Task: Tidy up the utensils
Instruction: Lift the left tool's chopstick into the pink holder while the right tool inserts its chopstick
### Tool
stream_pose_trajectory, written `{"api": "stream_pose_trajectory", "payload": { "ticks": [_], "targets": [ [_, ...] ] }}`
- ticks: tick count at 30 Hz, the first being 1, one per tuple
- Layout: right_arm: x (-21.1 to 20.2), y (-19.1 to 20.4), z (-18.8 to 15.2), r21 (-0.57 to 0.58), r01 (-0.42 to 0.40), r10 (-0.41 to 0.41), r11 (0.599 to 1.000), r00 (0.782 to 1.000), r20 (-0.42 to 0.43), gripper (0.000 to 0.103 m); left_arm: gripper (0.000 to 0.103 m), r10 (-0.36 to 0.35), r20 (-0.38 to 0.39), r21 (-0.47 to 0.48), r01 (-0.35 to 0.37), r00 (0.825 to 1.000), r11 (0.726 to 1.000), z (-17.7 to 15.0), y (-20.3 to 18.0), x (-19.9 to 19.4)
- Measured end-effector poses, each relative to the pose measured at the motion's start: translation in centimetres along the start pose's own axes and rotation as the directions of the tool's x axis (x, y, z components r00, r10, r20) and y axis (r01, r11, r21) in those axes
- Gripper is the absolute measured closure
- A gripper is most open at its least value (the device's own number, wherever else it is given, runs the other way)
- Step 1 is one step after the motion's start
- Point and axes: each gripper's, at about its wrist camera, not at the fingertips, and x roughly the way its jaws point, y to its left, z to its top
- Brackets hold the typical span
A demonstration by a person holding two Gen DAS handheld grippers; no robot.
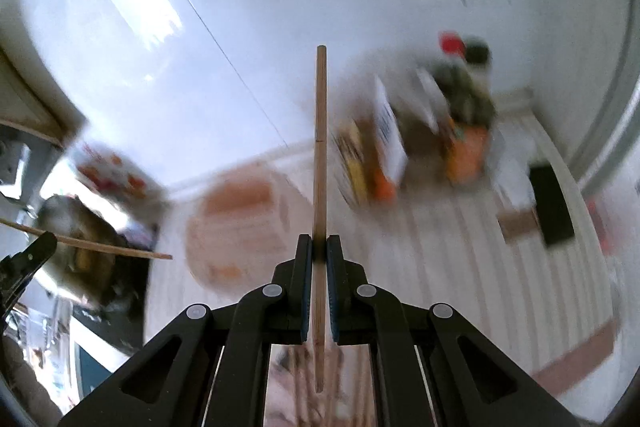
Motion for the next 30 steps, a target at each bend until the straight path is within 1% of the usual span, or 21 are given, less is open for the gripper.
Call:
{"api": "stream_pose_trajectory", "payload": {
  "ticks": [1, 3, 7, 10, 13, 16, 19, 22, 24, 28, 30],
  "targets": [
    [-0.2, 0.9, 1.4, -0.010, -0.009, 0.010, 1.000, 1.000, 0.029, 0.096, 0.099, -0.010, 0.010, -0.001, 0.010, 1.000, 1.000, 1.1, -0.5, 0.2],
    [0.0, 2.5, 3.9, -0.029, -0.021, 0.023, 0.999, 0.997, 0.074, 0.096, 0.099, -0.036, 0.005, -0.008, 0.036, 0.999, 0.999, 2.5, -1.2, 1.0],
    [1.5, 4.7, 7.8, -0.043, -0.030, 0.035, 0.999, 0.992, 0.122, 0.096, 0.099, -0.064, -0.019, -0.005, 0.064, 0.998, 0.998, 4.1, -2.6, 3.7],
    [3.4, 5.7, 10.0, -0.046, -0.025, 0.031, 0.999, 0.990, 0.141, 0.096, 0.099, -0.072, -0.057, 0.002, 0.072, 0.996, 0.997, 3.9, -3.3, 5.7],
    [5.5, 6.2, 11.1, -0.046, -0.013, 0.020, 0.999, 0.987, 0.156, 0.096, 0.099, -0.092, -0.113, -0.001, 0.093, 0.989, 0.996, 3.4, -3.4, 7.2],
    [7.3, 6.1, 11.8, -0.041, -0.011, 0.017, 0.999, 0.988, 0.154, 0.096, 0.099, -0.111, -0.146, -0.001, 0.112, 0.983, 0.994, 2.8, -3.8, 7.6],
    [8.8, 5.8, 11.9, -0.029, -0.012, 0.017, 0.999, 0.990, 0.141, 0.096, 0.099, -0.117, -0.160, 0.006, 0.120, 0.980, 0.993, 2.6, -4.3, 7.5],
    [9.6, 4.9, 11.4, -0.018, -0.022, 0.024, 1.000, 0.991, 0.133, 0.096, 0.099, -0.104, -0.164, 0.038, 0.112, 0.981, 0.993, 2.2, -5.1, 7.4],
    [9.8, 4.7, 11.1, -0.015, -0.032, 0.034, 0.999, 0.991, 0.131, 0.096, 0.099, -0.085, -0.178, 0.056, 0.096, 0.980, 0.994, 1.7, -5.3, 8.0],
    [10.0, 4.3, 10.5, -0.024, -0.048, 0.051, 0.999, 0.991, 0.122, 0.096, 0.099, -0.060, -0.238, 0.060, 0.076, 0.969, 0.995, 0.4, -4.6, 10.4],
    [10.0, 4.2, 10.0, -0.035, -0.058, 0.062, 0.998, 0.991, 0.117, 0.096, 0.099, -0.043, -0.252, 0.066, 0.061, 0.967, 0.996, -0.1, -4.3, 11.5]
  ]
}}
